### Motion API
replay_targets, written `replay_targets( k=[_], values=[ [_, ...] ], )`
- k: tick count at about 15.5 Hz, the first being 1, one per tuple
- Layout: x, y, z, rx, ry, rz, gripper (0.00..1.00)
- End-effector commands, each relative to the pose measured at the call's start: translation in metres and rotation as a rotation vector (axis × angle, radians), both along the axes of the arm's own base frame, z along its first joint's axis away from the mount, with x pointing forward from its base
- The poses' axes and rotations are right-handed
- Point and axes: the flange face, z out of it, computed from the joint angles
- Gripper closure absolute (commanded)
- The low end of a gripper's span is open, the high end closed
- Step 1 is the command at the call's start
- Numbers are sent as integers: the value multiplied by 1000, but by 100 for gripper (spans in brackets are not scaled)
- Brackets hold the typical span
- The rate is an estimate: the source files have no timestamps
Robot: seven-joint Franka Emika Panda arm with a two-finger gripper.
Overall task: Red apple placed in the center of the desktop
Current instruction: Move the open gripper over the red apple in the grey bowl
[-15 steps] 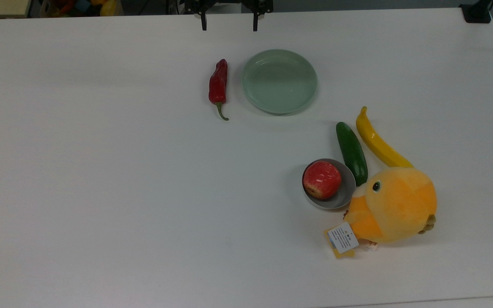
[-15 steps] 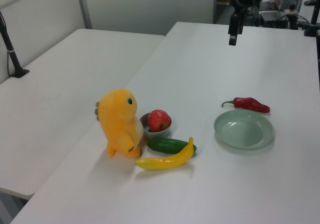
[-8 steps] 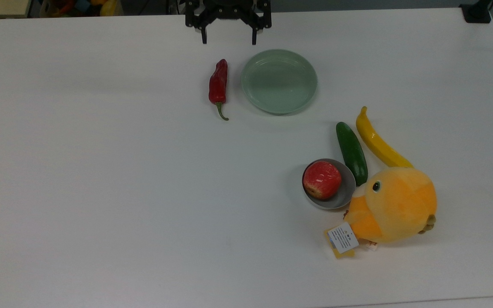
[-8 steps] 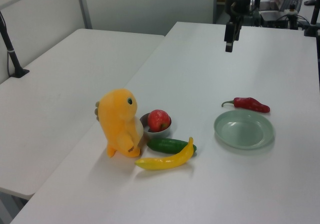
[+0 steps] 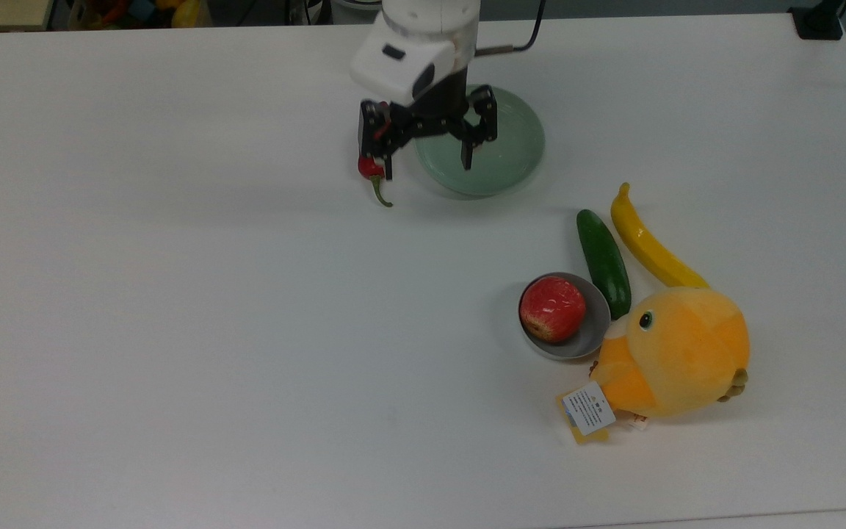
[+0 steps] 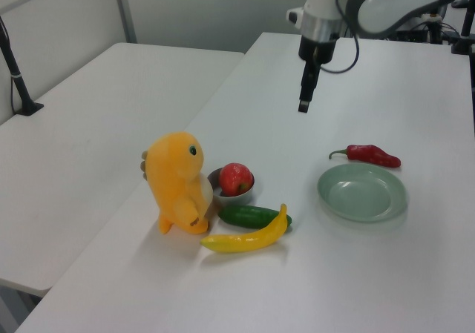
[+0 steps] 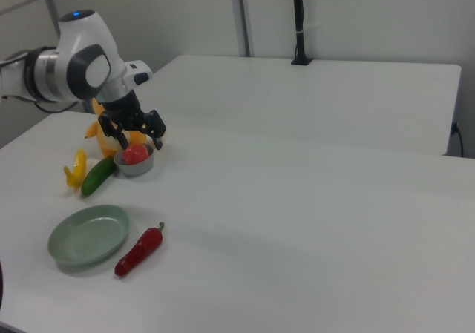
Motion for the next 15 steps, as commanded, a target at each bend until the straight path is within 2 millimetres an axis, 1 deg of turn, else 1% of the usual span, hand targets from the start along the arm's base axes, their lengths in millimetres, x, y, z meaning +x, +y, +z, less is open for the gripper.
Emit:
replay_targets(
  k=[1, 2, 3, 4, 6, 7, 10, 11, 12, 15],
  values=[
    [23, 23, -7, -49, -44, 219, 0],
    [24, 26, -12, -60, -40, 261, 0],
    [25, 34, -21, -68, -28, 310, 0],
    [30, 39, -18, -74, -40, 358, 0],
    [35, 62, -32, -77, -40, 446, 0],
    [39, 72, -33, -63, -71, 455, 0],
    [46, 91, -56, -51, -120, 485, 0],
    [51, 98, -58, -44, -142, 490, 0],
    [55, 103, -61, -37, -159, 493, 0],
    [67, 109, -70, -11, -190, 435, 0]
  ],
)
